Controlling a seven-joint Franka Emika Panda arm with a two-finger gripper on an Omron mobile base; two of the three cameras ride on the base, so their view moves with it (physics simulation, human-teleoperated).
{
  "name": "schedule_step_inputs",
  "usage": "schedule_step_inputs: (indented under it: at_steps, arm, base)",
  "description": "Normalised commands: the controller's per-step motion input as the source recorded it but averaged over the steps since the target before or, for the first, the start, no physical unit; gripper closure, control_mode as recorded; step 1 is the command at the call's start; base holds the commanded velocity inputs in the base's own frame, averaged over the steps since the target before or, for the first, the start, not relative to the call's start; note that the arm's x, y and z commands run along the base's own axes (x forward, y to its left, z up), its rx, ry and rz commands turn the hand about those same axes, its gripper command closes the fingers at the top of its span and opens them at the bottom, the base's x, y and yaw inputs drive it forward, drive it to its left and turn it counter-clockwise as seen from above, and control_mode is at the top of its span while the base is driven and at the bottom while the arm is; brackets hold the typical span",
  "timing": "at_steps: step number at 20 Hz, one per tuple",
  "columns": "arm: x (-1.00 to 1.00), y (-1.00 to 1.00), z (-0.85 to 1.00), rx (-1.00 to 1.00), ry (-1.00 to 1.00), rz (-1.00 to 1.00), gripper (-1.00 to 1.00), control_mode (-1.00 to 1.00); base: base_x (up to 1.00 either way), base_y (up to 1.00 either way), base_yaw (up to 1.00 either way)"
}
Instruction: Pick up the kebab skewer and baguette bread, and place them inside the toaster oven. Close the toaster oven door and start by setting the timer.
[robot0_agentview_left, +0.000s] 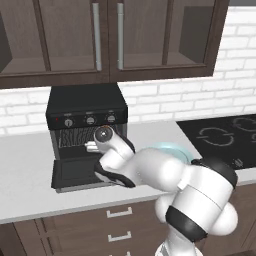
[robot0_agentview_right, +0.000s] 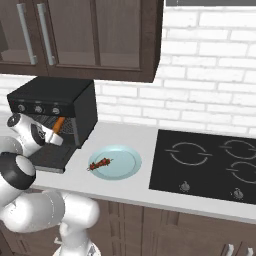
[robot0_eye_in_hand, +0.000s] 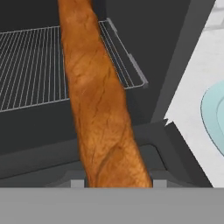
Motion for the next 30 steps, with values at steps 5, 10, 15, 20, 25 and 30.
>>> schedule_step_inputs:
  at_steps: [5,10,15,20,25,30]
  arm:
    - [0.3,0.0,0.0,0.0,-0.07,0.0,1.0,-1.0]
    - [0.17,0.0,0.0,0.0,-0.17,0.0,1.0,-1.0]
    - [0.32,0.0,0.02,0.0,-0.05,0.0,1.0,-1.0]
    - [0.34,0.01,0.14,0.0,0.0,0.0,1.0,-1.0]
    - [0.23,0.24,0.08,0.0,0.0,0.0,1.0,-1.0]
    - [0.35,0.15,0.12,0.0,0.0,0.0,1.0,-1.0]
  base:
    - [0.0,0.0,0.0]
    - [0.0,0.0,0.0]
    - [0.0,0.0,0.0]
    - [0.0,0.0,0.0]
    - [0.0,0.0,0.0]
    - [0.0,0.0,0.0]
